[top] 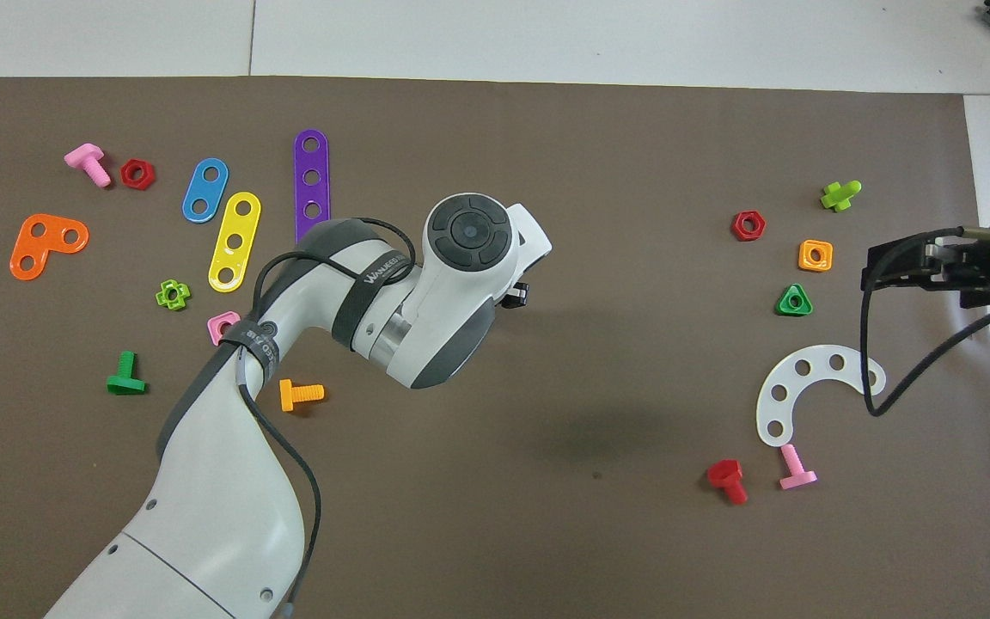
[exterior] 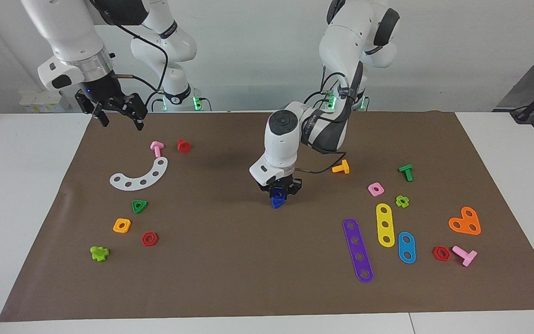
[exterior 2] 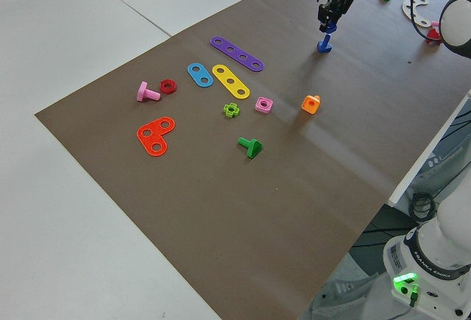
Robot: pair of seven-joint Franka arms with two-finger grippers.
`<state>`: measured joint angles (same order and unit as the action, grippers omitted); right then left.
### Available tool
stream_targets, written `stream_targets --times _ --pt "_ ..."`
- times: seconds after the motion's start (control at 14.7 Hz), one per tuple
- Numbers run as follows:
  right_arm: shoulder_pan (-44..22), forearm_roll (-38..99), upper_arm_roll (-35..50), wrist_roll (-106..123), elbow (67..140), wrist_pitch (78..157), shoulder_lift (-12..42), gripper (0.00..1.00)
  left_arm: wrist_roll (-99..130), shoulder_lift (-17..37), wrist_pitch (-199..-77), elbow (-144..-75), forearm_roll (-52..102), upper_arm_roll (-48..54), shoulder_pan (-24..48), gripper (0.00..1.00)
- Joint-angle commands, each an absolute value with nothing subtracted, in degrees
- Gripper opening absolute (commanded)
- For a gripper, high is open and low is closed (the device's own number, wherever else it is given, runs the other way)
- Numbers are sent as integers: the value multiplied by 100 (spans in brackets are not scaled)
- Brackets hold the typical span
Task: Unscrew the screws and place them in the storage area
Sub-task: 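Carry the blue nut beside the purple strip with the left gripper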
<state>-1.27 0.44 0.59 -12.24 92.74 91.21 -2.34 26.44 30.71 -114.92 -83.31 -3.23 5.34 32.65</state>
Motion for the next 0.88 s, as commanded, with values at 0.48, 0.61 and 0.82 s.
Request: stream_targets --times 0.48,0.61,0.82 --pt "-97 149 70 -1248 9237 9026 -237 100 681 2567 -11100 -8743 -105 519 1936 43" --pt "-97 149 79 -1257 9237 9026 -237 100 99 2383 -11206 -9200 -105 527 1558 43" --pt "-88 149 79 -1248 9237 9026 -237 100 -745 2154 -11574 -9903 -97 527 1161 43"
